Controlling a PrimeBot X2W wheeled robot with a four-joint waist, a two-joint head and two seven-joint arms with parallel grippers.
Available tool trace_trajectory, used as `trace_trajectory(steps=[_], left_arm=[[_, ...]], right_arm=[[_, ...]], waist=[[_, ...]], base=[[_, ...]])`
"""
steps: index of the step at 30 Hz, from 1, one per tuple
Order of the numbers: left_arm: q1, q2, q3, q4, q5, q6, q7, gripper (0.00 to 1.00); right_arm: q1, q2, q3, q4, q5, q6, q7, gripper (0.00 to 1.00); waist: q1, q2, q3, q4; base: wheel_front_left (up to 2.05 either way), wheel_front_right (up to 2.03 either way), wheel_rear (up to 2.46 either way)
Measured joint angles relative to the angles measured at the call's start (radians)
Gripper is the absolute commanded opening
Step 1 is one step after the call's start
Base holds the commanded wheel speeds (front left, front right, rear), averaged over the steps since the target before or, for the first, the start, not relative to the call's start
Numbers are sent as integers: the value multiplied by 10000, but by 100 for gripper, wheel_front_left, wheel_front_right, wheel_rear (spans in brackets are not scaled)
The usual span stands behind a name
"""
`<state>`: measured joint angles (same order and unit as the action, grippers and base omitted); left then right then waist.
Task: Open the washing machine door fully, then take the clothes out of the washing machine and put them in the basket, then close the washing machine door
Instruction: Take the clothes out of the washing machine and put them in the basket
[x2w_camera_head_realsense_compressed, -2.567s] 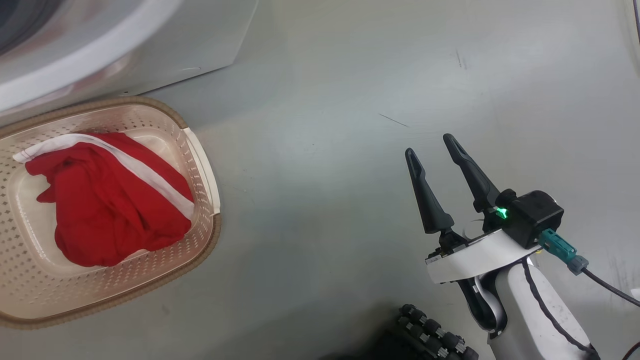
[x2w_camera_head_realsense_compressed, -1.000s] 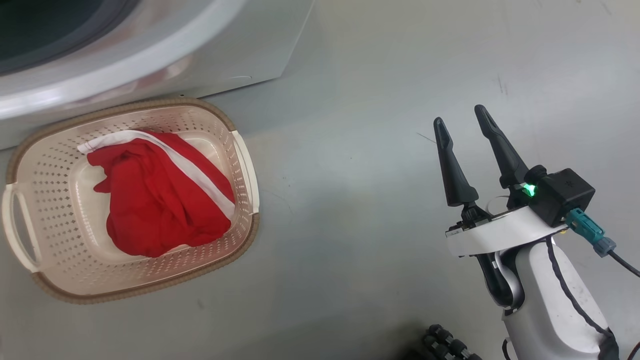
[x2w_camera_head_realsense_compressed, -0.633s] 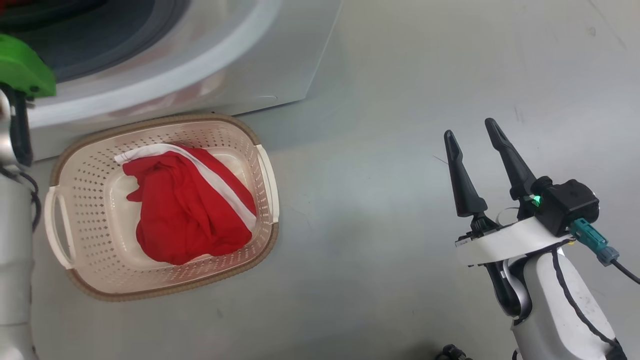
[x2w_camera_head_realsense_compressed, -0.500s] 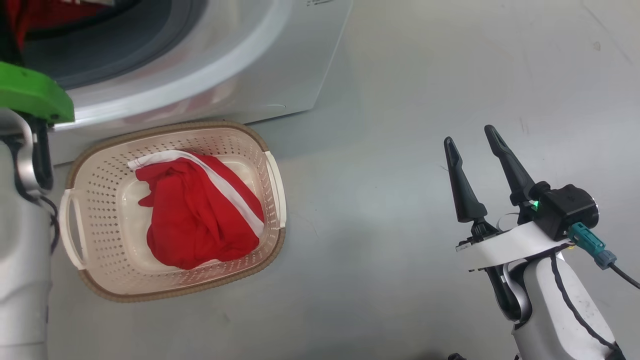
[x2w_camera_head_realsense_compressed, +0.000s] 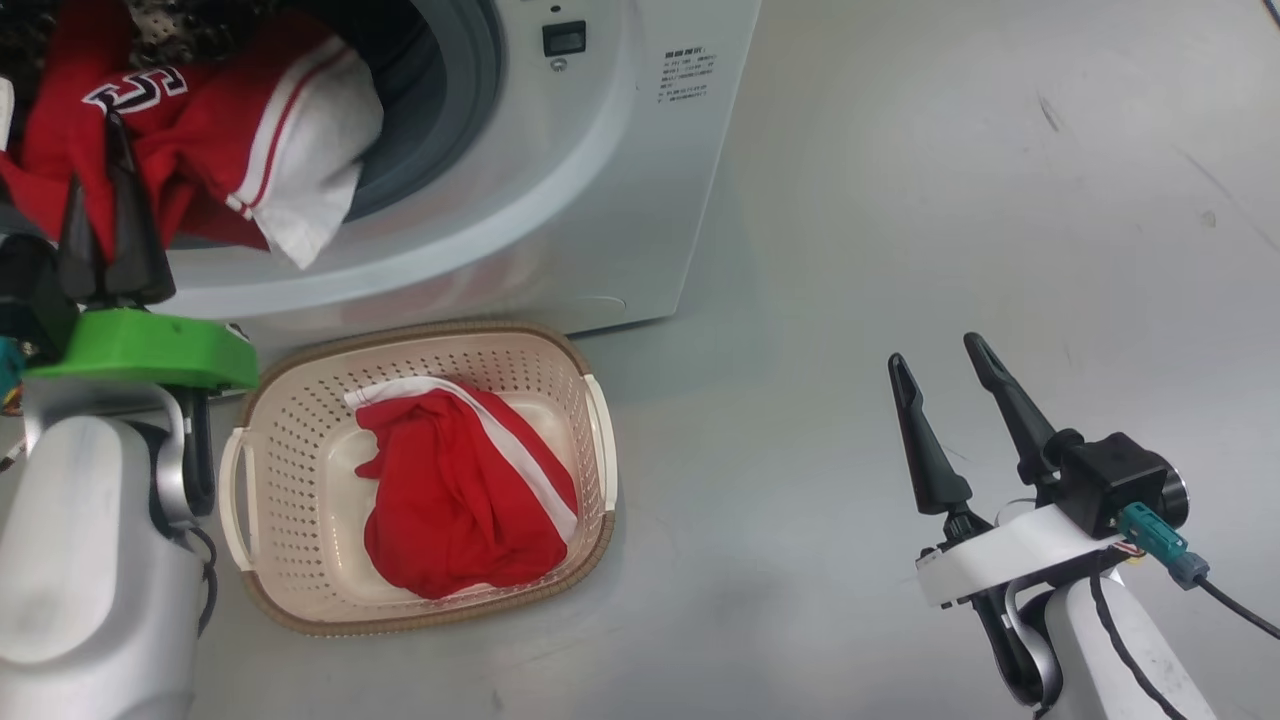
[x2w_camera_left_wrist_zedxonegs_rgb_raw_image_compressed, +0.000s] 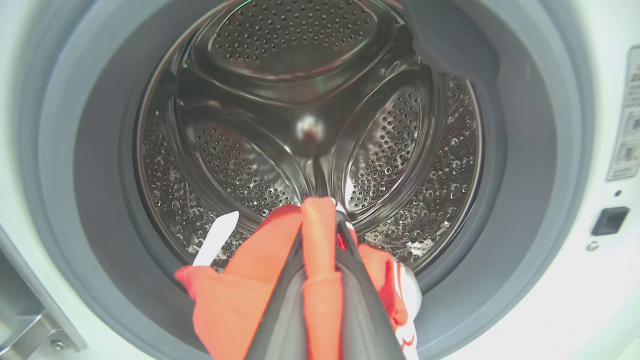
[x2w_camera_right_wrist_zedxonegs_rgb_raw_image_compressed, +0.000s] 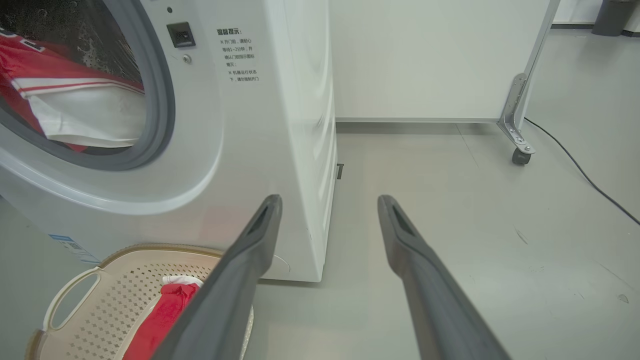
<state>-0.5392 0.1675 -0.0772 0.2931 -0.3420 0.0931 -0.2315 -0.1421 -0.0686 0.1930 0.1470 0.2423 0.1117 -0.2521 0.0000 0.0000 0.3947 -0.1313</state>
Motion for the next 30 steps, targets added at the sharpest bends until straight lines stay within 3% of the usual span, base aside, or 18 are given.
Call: trace_trajectory(steps=[13, 17, 30], left_arm=[[2039, -297, -508, -1327, 188, 31, -81, 0], [2598, -347, -646, -1584, 180, 31, 65, 0], [3613, -834, -1561, -1616, 27, 27, 832, 0]], right_arm=[[915, 8, 140, 291, -61, -17, 0, 100], [1136, 8, 155, 226, -63, -159, 0, 100], [1211, 4, 242, -219, -77, -176, 4, 100]], waist=[[0, 0, -1634, 349], [-1, 0, -1997, 378], [-1, 0, -1774, 313]], base=[[0, 0, 0], [0, 0, 0], [0, 0, 0]])
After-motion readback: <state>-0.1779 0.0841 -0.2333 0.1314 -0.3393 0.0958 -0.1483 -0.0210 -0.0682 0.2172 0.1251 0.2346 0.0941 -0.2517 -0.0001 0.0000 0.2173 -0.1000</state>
